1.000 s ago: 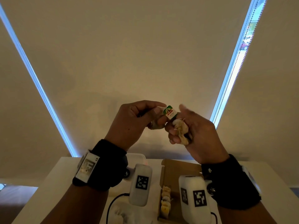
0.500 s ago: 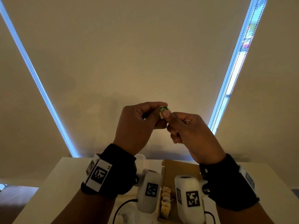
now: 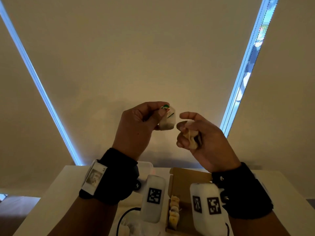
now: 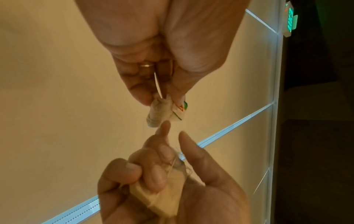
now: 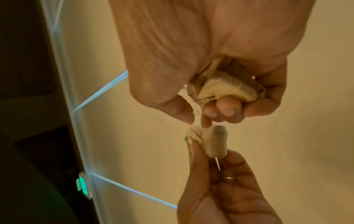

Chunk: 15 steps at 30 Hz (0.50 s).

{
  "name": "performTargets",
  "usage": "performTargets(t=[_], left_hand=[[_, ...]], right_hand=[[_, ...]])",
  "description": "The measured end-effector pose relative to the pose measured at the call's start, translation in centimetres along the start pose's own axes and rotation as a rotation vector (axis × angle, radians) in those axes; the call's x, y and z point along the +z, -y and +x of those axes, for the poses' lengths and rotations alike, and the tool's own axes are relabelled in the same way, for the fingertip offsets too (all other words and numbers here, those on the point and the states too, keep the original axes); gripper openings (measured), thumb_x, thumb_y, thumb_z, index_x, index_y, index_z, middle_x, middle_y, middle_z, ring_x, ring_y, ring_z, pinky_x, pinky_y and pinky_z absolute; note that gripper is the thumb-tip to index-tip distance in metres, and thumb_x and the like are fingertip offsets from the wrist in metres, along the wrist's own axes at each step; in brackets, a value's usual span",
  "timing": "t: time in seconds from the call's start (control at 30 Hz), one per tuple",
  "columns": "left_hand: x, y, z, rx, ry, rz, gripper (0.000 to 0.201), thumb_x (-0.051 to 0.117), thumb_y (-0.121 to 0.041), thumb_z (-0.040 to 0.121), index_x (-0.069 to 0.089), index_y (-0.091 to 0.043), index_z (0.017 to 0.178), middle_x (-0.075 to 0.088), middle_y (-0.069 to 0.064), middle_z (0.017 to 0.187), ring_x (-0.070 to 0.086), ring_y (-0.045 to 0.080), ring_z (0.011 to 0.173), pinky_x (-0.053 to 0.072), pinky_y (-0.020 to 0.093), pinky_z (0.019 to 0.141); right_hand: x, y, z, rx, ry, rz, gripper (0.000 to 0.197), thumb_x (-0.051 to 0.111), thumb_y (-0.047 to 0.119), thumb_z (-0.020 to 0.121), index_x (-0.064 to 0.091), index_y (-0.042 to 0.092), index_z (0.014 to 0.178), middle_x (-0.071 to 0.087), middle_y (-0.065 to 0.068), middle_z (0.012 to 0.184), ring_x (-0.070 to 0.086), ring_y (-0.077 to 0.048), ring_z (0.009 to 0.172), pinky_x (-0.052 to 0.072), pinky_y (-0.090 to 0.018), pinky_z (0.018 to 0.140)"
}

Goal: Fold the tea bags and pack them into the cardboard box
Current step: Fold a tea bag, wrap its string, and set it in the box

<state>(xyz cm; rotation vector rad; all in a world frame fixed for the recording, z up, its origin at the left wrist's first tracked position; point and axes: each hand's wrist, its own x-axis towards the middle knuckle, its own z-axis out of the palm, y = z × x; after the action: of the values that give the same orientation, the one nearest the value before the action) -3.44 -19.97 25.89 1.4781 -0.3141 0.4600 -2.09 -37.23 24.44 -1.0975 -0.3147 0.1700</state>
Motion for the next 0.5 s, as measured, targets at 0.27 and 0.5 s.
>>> performTargets(t=[0.27,0.5], left_hand=[[-0.2,-0.6,0.0,-0.02,-0.002,-0.078,0.018,0.061,0.002,0.097,0.075,-0.006,0.105,0.078,0.009,0.101,0.076,0.022,0.092,0.062,0.031,0.071],[-0.7,-0.4,-0.2,-0.045,0.02,-0.04,0.018,0.061,-0.001,0.097,0.075,-0.009,0.106,0.079,0.003,0.101,0.076,0.019,0.095,0.063,0.034,0.074]], right_hand=[[-0.5,0.1,0.6,0.014,0.01,0.225,0.025,0.05,0.003,0.062,0.032,0.013,0.076,0.037,-0.012,0.074,0.04,-0.024,0.053,0.043,-0.037,0.058],[-1.5,-0.5,1.0,0.032,0.031,0.224,0.015,0.049,0.001,0.078,0.047,0.009,0.09,0.061,-0.014,0.09,0.069,-0.031,0.08,0.06,-0.043,0.08]])
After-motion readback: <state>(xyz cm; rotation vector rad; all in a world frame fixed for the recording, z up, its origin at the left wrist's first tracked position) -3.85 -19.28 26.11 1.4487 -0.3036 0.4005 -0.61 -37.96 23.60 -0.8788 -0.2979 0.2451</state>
